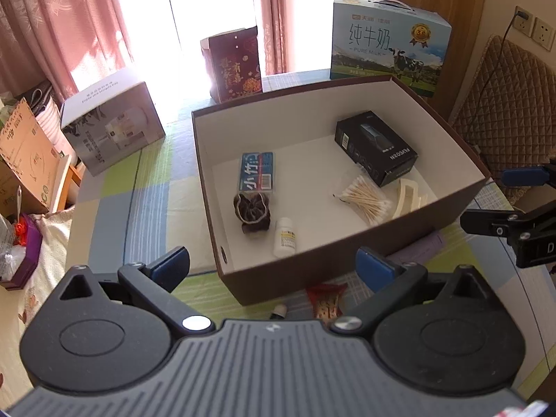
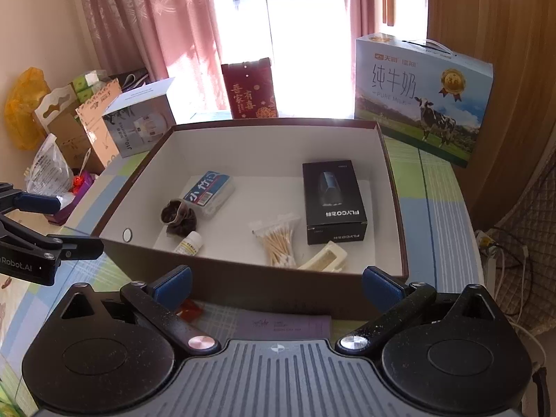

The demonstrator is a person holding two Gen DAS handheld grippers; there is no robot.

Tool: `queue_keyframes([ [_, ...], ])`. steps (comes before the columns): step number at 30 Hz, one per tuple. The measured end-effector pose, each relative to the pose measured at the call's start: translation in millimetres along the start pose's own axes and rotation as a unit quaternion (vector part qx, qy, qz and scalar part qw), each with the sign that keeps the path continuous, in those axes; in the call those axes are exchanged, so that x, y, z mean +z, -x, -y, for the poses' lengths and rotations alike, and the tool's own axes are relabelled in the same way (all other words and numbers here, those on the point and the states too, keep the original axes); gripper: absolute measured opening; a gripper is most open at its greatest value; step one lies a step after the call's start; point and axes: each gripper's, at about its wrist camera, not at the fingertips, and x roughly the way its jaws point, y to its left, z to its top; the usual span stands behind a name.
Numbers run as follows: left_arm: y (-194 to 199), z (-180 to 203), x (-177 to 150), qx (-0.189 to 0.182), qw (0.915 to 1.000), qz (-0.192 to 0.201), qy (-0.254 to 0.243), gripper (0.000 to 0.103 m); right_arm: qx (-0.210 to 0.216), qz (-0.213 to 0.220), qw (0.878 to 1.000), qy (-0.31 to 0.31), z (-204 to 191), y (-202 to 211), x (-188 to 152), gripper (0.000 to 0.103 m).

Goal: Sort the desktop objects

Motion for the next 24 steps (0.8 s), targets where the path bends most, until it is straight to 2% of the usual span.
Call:
queue_keyframes([
  [9, 2.5, -4.1, -22.7, -0.008, 0.9999, 0.003, 0.008, 0.100, -0.002, 0.016, 1.000, 0.015, 1.1, 5.9, -19.3, 0.101],
  [18, -10.7, -13.6, -45.2, -0.005, 0.9995, -0.020, 0.025, 0.099, 0.011, -0.011, 1.000, 0.013, 9.9, -16.7, -55.2, 0.100],
  [21, -18.1, -16.0, -49.9, -0.002, 0.9992, -0.026, 0.029, 0.099, 0.016, -0.020, 1.000, 0.002, 15.7, -31.1, -64.1, 0.084],
  [24, -25.8, -19.6, -53.9, 0.003, 0.9990, -0.030, 0.033, 0.099, 0.015, -0.031, 0.999, -0.009, 21.8, -46.4, -68.5, 0.079],
])
